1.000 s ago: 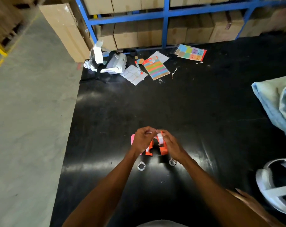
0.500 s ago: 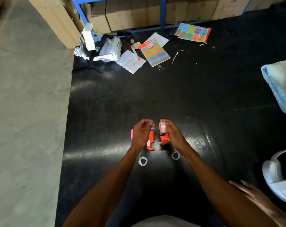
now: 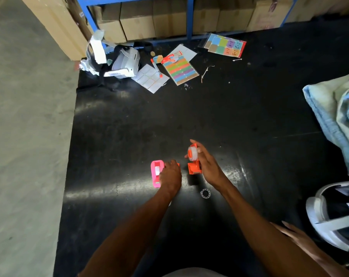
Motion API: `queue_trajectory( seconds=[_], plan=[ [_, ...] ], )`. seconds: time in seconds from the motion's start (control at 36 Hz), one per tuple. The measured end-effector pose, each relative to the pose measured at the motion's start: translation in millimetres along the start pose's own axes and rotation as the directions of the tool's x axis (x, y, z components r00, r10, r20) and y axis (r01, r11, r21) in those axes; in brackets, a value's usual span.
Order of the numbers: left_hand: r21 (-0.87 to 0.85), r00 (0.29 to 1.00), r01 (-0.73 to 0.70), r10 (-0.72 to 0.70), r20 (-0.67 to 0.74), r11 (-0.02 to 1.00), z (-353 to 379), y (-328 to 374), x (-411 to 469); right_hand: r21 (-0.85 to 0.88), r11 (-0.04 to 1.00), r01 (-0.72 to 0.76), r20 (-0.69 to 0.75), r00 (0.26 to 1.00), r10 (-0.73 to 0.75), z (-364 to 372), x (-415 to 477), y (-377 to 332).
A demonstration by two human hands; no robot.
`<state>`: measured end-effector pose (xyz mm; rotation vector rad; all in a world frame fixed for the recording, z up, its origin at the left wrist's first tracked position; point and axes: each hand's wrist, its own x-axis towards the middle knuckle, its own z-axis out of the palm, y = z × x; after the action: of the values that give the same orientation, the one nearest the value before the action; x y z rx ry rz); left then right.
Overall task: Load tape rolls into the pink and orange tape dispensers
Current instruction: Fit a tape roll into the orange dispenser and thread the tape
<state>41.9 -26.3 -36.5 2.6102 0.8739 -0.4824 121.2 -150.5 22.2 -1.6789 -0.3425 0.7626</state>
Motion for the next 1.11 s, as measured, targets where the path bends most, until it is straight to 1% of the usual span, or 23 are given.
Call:
queue_trajectory(
  seconds=[0.08,0.11,0.14,0.17,0.19,0.22,0.25,0.28,0.31,0.33,0.36,0.39,0.5,0.64,0.72,0.86,1.0,1.11],
  plan=[
    [-0.048,0.999,-0.004,0.002,-0.041,0.999,-2.3,3.2,1.3,-0.040,0.999,0.004,-0.012,1.000,-0.005,-1.7,-1.5,0.0],
    [-0.088,0.998,-0.014,0.009,-0.057,0.996,-2.5,3.9,1.6,-0.054,0.998,0.007,-0.020,1.000,-0.008,-2.6,-2.4,-0.3],
    [-0.162,0.998,-0.030,0.019,-0.065,0.986,-2.9,4.2,1.8,-0.071,0.997,0.012,-0.027,1.000,-0.014,-3.7,-3.4,-0.7],
    [-0.280,0.997,-0.050,0.030,-0.074,0.959,-5.9,5.6,0.2,-0.093,0.996,0.016,-0.036,0.999,-0.020,-4.8,-4.2,-1.0],
    [-0.427,0.996,-0.063,0.031,-0.082,0.902,-11.8,7.5,-3.2,-0.110,0.994,0.023,-0.046,0.999,-0.028,-5.6,-5.7,-1.9],
    [-0.588,0.997,-0.054,0.009,-0.080,0.807,-19.4,9.5,-6.6,-0.126,0.992,0.032,-0.059,0.997,-0.040,-6.2,-7.5,-2.7],
    [-0.747,0.999,-0.008,-0.029,-0.036,0.665,-29.0,12.5,-10.7,-0.140,0.989,0.042,-0.072,0.996,-0.052,-7.0,-8.8,-3.2],
    [-0.881,0.998,0.058,-0.045,0.042,0.470,-38.3,16.1,-15.9,-0.156,0.986,0.054,-0.085,0.994,-0.068,-7.8,-10.2,-3.7],
    [-0.954,0.994,0.108,-0.026,0.105,0.280,-45.3,17.9,-20.0,-0.171,0.983,0.065,-0.098,0.992,-0.083,-7.8,-12.1,-4.7],
    [-0.982,0.993,0.115,0.002,0.116,0.147,-51.4,18.7,-23.6,-0.180,0.981,0.072,-0.109,0.990,-0.093,-7.4,-14.1,-6.0],
    [-0.991,0.995,0.095,0.027,0.098,0.091,-55.0,17.2,-26.3,-0.186,0.980,0.072,-0.122,0.988,-0.096,-7.1,-15.6,-6.7],
    [-0.996,0.996,0.071,0.049,0.074,0.055,-59.8,17.0,-31.3,-0.191,0.979,0.069,-0.133,0.986,-0.096,-6.5,-16.8,-7.5],
    [-0.999,0.995,0.038,0.093,0.038,0.004,-70.3,14.0,-49.9,-0.197,0.977,0.079,-0.123,0.987,-0.105,-2.8,-21.9,-9.3],
    [-0.999,0.990,0.023,0.136,0.027,0.030,-75.5,11.5,-70.7,-0.200,0.973,0.118,-0.120,0.982,-0.143,2.3,-34.4,-13.6],
    [-0.999,0.989,0.040,0.144,0.043,0.026,-80.5,11.0,-81.9,-0.203,0.973,0.109,-0.126,0.983,-0.136,4.2,-38.3,-13.8],
    [-0.996,0.987,0.029,0.153,0.042,0.083,-88.0,8.0,-98.3,-0.219,0.968,0.123,-0.097,0.984,-0.147,4.1,-51.2,-19.3],
    [-0.996,0.984,0.026,0.176,0.041,0.086,-95.6,8.8,-114.9,-0.223,0.965,0.140,-0.086,0.983,-0.163,4.6,-62.5,-30.3],
    [-0.996,0.986,0.027,0.161,0.040,0.087,-98.5,10.3,-122.2,-0.245,0.958,0.150,-0.072,0.982,-0.172,7.3,-64.9,-31.6]
  ],
)
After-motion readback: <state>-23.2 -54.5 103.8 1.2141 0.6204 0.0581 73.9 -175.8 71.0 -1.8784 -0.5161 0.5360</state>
